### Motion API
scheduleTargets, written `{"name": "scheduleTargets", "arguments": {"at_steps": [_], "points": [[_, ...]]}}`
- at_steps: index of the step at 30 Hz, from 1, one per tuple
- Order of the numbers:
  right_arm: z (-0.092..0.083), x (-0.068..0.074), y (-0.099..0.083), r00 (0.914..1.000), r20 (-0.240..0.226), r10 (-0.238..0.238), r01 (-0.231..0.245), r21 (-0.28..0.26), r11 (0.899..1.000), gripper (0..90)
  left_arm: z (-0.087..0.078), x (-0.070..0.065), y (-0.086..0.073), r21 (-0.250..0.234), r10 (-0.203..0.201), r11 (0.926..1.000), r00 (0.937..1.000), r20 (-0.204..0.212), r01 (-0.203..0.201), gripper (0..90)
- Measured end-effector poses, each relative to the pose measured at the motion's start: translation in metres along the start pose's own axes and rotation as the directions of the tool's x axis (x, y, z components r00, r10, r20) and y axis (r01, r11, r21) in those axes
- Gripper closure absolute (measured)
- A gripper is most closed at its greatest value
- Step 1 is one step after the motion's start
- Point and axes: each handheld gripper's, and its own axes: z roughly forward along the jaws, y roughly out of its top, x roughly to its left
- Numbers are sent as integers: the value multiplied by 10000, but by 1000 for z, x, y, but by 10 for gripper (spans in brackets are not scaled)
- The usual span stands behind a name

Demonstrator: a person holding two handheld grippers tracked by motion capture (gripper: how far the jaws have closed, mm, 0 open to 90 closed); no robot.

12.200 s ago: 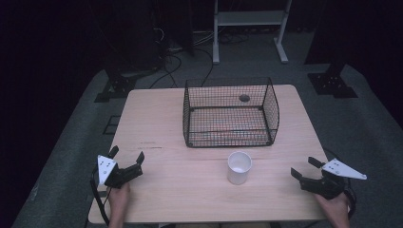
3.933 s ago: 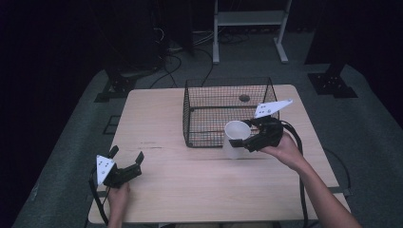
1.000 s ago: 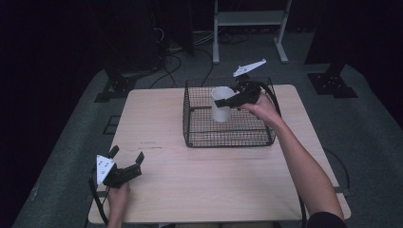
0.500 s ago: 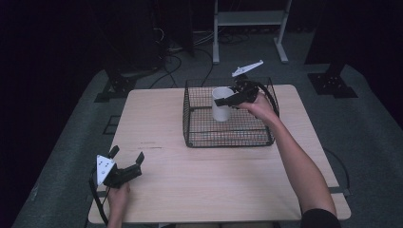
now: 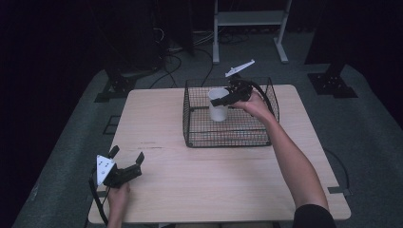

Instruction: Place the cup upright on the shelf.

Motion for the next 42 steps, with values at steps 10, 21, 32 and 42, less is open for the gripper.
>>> {"name": "scheduleTargets", "arguments": {"at_steps": [10,21,32,42], "points": [[21,-15,-16,9988,-113,483,-481,175,9987,186,0,0,0,-7,-10,10000,10000,6,10,0],[36,-20,-22,9980,-27,631,-629,467,9969,186,0,0,0,4,16,10000,10000,11,-16,0],[41,-26,-27,9967,212,784,-797,724,9942,185,0,0,0,21,49,10000,10000,18,-49,0],[47,-26,-30,9970,248,729,-750,1001,9921,184,0,0,0,26,44,10000,10000,20,-44,0]]}}
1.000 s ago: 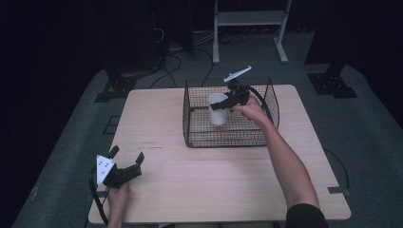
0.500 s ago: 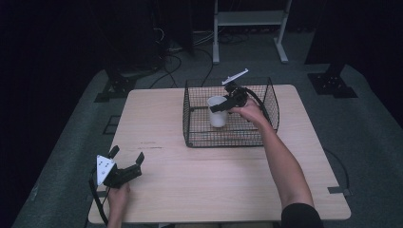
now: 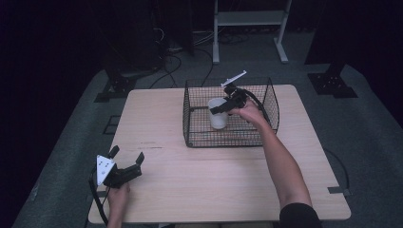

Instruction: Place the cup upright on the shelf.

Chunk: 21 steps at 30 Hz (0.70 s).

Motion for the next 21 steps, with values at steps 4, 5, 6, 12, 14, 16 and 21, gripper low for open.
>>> {"name": "scheduleTargets", "arguments": {"at_steps": [4,5,6,12,14,16,21], "points": [[1,0,0,10000,-3,-15,15,21,10000,184,0,0,0,5,24,10000,10000,8,-24,0],[1,1,0,10000,-34,-29,29,41,10000,183,0,0,0,5,24,10000,10000,8,-24,0],[1,1,-1,10000,-54,-42,43,69,10000,183,0,0,0,5,30,10000,10000,8,-30,0],[0,5,-1,9996,-26,-286,286,214,9994,181,0,-1,0,7,47,10000,10000,1,-47,0],[0,7,-1,9994,-6,-338,338,269,9991,178,0,-1,0,11,62,10000,10000,3,-62,0],[-1,8,-1,9993,-6,-378,378,331,9987,177,0,-1,0,12,61,10000,10000,3,-61,0],[-2,9,-4,9992,4,-394,394,279,9988,172,0,-1,0,-2,72,10000,10000,8,-72,0]]}}
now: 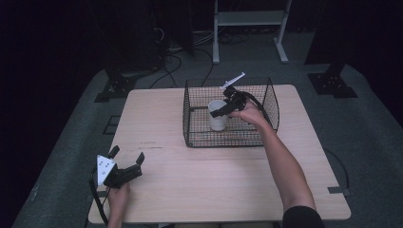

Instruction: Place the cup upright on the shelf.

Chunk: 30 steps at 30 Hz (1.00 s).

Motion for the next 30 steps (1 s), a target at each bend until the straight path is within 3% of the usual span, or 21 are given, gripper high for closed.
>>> {"name": "scheduleTargets", "arguments": {"at_steps": [19,30], "points": [[-5,4,-2,9999,126,-21,22,-70,10000,130,0,0,0,13,10,10000,10000,-1,-10,0],[-12,5,0,9998,157,81,-74,-407,9991,122,0,0,0,14,14,10000,10000,-2,-14,0]]}}
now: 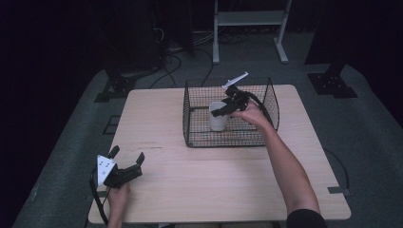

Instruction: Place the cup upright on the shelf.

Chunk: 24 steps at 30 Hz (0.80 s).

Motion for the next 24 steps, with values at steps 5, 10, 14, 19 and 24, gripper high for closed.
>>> {"name": "scheduleTargets", "arguments": {"at_steps": [5,10,14,19,24], "points": [[-4,0,1,10000,-97,24,-26,-203,9998,122,0,0,0,1,2,10000,10000,-2,-2,0],[-8,1,3,9999,-140,78,-84,-432,9990,121,0,0,0,1,8,10000,10000,-6,-8,0],[-14,2,4,9997,-192,134,-148,-710,9974,121,0,-1,0,3,15,10000,10000,-15,-15,0],[-21,2,6,9996,-208,166,-184,-927,9955,121,0,-1,0,6,29,10000,10000,-18,-29,0],[-28,3,7,9994,-266,215,-243,-1123,9934,121,0,-1,0,18,23,10000,10000,-20,-23,0]]}}
